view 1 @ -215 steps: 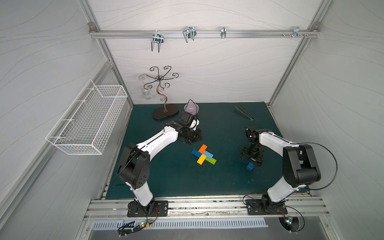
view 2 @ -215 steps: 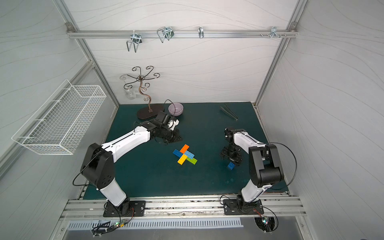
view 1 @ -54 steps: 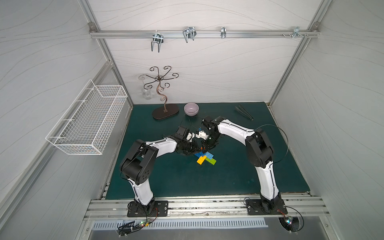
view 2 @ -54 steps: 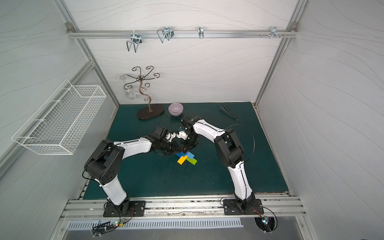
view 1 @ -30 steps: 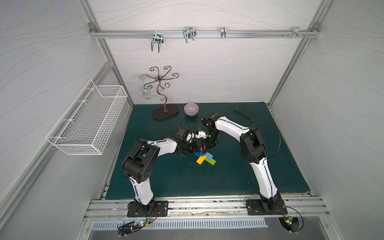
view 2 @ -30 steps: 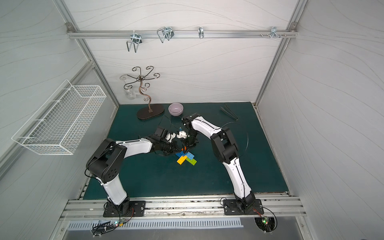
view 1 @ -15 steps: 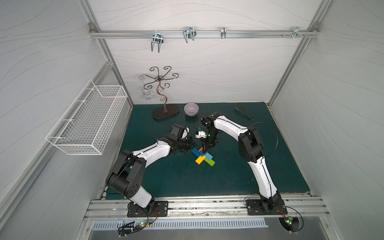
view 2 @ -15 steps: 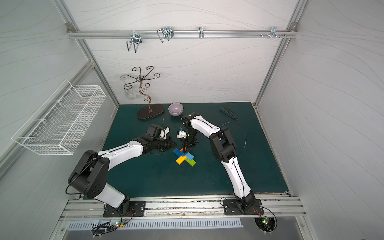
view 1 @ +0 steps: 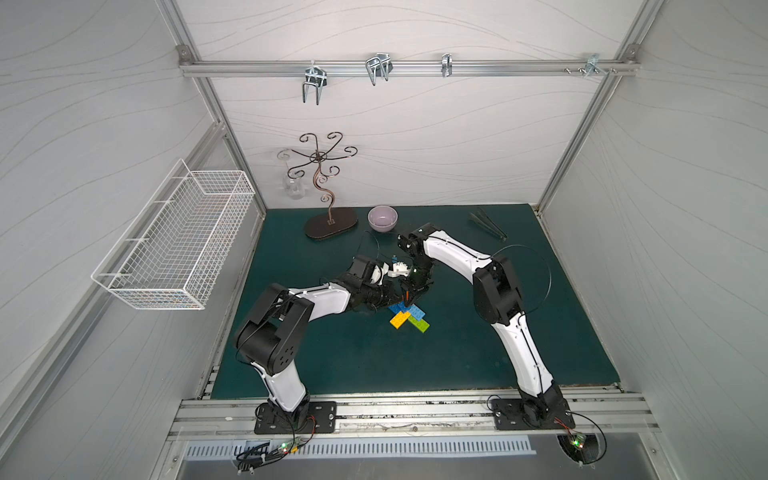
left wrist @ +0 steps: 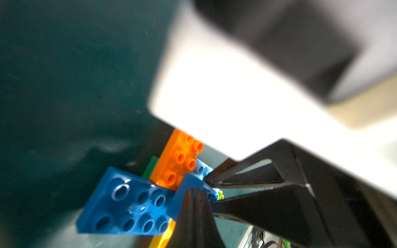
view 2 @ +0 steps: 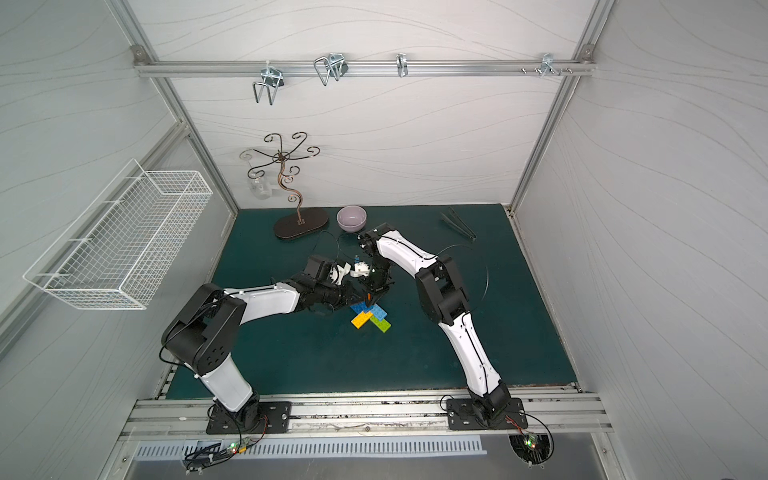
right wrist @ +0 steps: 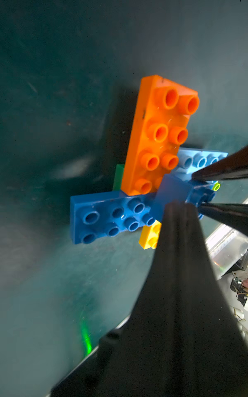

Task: Assemble a small pinwheel with lego
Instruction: Assemble the lego brick with the lego brick.

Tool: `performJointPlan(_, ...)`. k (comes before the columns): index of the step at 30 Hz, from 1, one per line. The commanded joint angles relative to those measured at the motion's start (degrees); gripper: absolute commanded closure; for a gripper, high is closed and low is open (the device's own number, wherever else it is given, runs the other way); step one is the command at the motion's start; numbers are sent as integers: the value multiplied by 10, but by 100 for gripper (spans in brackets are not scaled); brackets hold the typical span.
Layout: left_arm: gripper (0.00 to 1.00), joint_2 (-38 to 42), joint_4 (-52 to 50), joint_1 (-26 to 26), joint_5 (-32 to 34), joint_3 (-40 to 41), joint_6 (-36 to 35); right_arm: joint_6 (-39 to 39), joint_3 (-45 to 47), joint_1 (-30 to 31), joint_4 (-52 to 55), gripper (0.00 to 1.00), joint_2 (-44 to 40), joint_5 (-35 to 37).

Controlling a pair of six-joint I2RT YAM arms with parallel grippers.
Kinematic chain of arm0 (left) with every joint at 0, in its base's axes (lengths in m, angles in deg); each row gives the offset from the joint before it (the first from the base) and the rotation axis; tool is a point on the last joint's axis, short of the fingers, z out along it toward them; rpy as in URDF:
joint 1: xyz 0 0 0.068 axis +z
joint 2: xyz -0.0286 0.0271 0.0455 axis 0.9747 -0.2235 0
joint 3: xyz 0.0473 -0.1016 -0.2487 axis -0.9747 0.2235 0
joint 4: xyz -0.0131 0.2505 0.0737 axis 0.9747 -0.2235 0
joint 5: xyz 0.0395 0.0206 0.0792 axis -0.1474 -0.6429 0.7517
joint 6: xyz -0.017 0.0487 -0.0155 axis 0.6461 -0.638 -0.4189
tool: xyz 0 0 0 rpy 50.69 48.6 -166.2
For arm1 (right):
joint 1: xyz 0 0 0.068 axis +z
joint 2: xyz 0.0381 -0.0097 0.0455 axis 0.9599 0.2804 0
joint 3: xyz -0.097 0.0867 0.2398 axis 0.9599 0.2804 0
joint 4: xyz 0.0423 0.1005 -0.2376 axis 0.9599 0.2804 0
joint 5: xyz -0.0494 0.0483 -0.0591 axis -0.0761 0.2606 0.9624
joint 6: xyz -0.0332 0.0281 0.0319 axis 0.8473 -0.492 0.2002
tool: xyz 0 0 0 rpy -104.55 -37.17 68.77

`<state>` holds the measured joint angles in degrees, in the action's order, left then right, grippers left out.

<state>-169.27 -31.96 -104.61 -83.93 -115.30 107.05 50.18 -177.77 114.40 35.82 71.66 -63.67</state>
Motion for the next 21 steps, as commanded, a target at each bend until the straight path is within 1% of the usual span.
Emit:
performJointPlan(1, 100, -10, 41, -8, -19, 25, 2, 12, 1, 26, -63, 77, 58, 36)
performJointPlan(3, 100, -21, 40, -11, -7, 46, 7, 9, 19, 25, -85, 75, 54, 35)
performJointPlan(6, 100, -24, 25, -15, 13, 63, 1, 9, 28, 20, -94, 84, 59, 31)
performJointPlan(7, 100, -23, 22, -16, 18, 66, -1, 9, 26, 21, -89, 85, 62, 33)
performJointPlan(8, 100, -23, 17, -17, 24, 66, -5, 10, 27, 20, -87, 84, 65, 35)
performJointPlan(10, 100, -27, 11, -17, 28, 61, -8, 9, 41, 20, -97, 76, 68, 31)
performJointPlan(13, 100, -34, 5, -17, 25, 51, -8, 9, 35, 23, -92, 74, 84, 35)
performJointPlan(15, 100, -26, -16, -17, 44, 49, -11, 9, 16, 24, -83, 74, 94, 42)
performJointPlan(18, 100, -24, -31, -17, 55, 53, -14, 11, 0, 28, -83, 77, 95, 30)
performJointPlan(21, 100, -29, -28, -16, 44, 55, -10, 22, 8, 26, -88, 83, 96, 12)
